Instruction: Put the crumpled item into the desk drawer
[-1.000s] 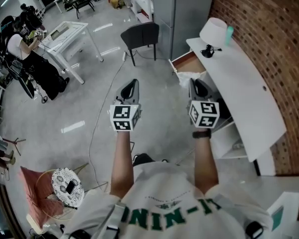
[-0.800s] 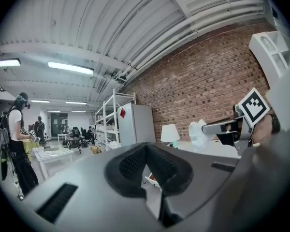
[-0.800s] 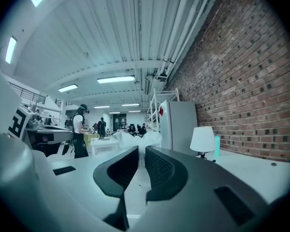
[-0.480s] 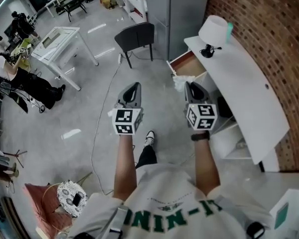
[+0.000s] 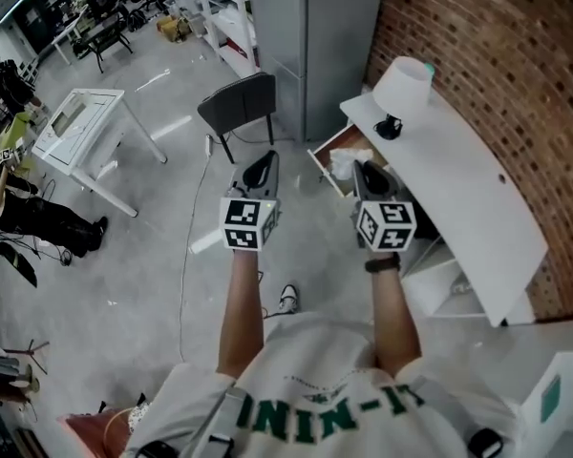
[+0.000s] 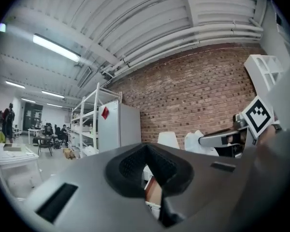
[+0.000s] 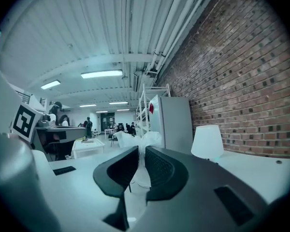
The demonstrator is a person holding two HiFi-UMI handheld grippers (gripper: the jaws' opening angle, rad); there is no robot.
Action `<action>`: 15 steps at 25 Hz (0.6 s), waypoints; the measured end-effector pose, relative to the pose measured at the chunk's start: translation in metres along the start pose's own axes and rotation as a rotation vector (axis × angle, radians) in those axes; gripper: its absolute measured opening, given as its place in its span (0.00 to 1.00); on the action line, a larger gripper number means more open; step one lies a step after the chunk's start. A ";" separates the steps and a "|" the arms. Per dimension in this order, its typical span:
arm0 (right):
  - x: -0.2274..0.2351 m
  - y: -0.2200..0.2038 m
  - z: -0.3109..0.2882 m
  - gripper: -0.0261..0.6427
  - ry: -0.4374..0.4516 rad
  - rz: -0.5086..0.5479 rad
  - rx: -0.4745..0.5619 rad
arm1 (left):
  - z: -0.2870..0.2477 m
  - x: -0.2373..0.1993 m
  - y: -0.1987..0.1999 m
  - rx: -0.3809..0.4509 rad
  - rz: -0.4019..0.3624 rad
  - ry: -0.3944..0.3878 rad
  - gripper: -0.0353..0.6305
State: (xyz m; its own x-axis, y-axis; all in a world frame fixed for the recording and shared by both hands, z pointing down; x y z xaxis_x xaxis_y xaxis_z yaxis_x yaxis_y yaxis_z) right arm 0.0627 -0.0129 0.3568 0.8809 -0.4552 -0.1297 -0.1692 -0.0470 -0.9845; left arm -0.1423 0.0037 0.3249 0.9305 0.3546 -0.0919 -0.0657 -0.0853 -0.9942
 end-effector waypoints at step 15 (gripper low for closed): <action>0.040 -0.042 -0.045 0.10 -0.263 -0.045 -0.085 | -0.122 -0.001 -0.043 -0.113 0.011 -0.358 0.04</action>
State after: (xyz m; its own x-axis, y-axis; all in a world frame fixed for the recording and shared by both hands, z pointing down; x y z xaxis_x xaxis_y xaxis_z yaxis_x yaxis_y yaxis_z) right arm 0.0849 -0.0691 0.3981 0.9709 -0.2053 -0.1233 -0.1542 -0.1418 -0.9778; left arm -0.0965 -0.1069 0.3747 0.7434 0.6549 -0.1361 -0.0161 -0.1858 -0.9824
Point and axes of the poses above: the fingertips, and each gripper's own axes: z backward along the fingers, x to its right, y out of its top, the point moved 2 cm from there along z, backward along the fingers, and after that the axes turned 11 degrees about z, right-handed, at the moved point
